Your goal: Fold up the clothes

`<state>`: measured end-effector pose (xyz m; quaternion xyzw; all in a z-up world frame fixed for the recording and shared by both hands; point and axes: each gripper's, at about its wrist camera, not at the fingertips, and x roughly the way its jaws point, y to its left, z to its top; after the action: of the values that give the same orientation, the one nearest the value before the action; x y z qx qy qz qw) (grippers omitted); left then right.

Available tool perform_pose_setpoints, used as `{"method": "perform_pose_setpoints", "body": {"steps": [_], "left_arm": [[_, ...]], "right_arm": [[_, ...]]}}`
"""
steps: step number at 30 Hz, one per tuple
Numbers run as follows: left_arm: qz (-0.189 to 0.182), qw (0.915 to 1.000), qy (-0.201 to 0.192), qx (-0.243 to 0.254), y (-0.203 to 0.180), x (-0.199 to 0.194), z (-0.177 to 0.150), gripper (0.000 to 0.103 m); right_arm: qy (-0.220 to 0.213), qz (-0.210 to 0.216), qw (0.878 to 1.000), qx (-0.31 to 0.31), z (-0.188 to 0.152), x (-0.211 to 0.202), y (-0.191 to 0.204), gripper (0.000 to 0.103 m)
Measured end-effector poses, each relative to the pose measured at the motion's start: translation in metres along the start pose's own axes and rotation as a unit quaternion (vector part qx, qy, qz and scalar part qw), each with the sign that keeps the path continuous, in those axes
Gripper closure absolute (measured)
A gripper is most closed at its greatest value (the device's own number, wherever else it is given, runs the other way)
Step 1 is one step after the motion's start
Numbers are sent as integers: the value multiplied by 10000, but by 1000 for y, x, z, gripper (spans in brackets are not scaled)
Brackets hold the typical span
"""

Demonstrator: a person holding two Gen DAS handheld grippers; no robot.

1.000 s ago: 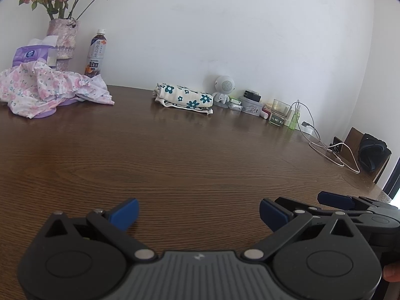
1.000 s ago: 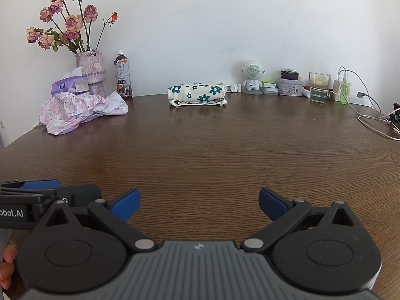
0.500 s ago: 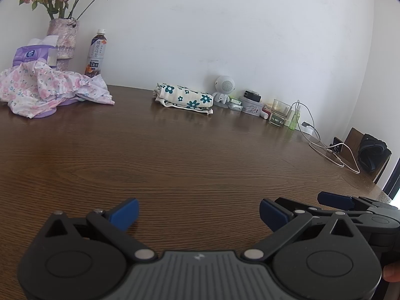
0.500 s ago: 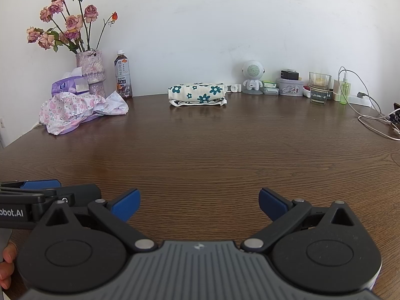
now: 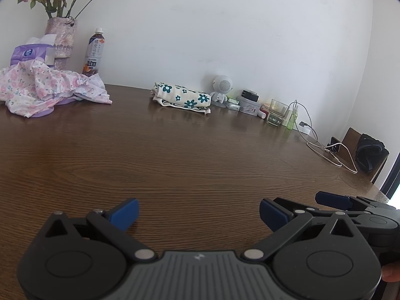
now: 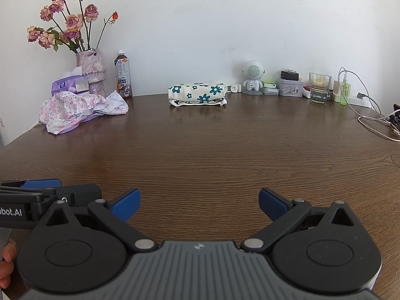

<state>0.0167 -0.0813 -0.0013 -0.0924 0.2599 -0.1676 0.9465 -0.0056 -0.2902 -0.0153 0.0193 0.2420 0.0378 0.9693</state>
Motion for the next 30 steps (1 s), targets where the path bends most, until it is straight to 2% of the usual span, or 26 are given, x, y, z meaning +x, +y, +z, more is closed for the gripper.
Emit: {"method": "perform_pose_setpoints", "body": {"steps": [30], "left_arm": [[-8,10000,0,-38,1,0,0,0]], "right_arm": [[4,-21,10000,-19,0,1,1,0]]}}
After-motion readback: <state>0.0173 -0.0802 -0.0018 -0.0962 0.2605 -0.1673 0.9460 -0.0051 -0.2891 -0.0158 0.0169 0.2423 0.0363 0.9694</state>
